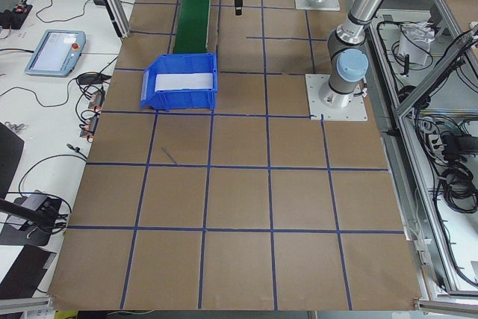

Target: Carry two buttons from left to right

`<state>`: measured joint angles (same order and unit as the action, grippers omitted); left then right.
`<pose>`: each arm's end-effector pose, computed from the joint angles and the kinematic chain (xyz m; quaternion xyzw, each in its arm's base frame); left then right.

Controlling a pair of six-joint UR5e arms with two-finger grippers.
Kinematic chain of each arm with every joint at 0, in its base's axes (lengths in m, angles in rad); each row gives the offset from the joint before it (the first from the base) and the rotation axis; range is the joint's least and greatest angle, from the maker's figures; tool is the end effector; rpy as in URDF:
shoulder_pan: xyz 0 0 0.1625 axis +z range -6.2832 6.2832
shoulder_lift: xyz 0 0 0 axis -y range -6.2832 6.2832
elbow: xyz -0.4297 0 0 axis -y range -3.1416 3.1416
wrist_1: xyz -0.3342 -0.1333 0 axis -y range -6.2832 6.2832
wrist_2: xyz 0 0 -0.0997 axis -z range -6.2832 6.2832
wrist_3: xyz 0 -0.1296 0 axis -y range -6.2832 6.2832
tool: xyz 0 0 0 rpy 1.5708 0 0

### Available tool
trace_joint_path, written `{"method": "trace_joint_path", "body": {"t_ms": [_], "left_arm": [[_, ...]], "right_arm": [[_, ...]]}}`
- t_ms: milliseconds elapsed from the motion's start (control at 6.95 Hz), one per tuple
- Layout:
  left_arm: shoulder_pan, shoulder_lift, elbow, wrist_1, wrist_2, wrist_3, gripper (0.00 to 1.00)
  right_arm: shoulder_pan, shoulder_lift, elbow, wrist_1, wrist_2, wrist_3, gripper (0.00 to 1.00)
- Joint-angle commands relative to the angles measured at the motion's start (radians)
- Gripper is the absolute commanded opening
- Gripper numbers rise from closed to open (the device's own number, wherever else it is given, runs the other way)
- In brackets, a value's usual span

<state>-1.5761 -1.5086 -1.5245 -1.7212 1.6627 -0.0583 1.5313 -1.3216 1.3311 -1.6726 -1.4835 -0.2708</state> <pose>-0.1235 -0.3991 0.4944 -0.0255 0.9984 0.0195 0.0466 0.1227 -0.5566 0.4564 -0.1172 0.9911 -0.0523 0.0359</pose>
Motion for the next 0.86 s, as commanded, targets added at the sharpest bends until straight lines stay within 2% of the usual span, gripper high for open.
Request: {"method": "trace_joint_path", "body": {"t_ms": [0, 144, 719], "left_arm": [[0.001, -0.001, 0.0, 0.0, 0.0, 0.0, 1.0], [0.001, -0.002, 0.0, 0.002, 0.0, 0.0, 1.0], [0.002, -0.001, -0.003, 0.002, 0.002, 0.005, 1.0]], "right_arm": [[0.001, -0.172, 0.155, 0.024, -0.015, 0.063, 0.85], [0.001, -0.239, 0.227, 0.028, -0.017, 0.07, 0.85], [0.004, -0.243, 0.249, 0.059, -0.038, 0.112, 0.88]]}}
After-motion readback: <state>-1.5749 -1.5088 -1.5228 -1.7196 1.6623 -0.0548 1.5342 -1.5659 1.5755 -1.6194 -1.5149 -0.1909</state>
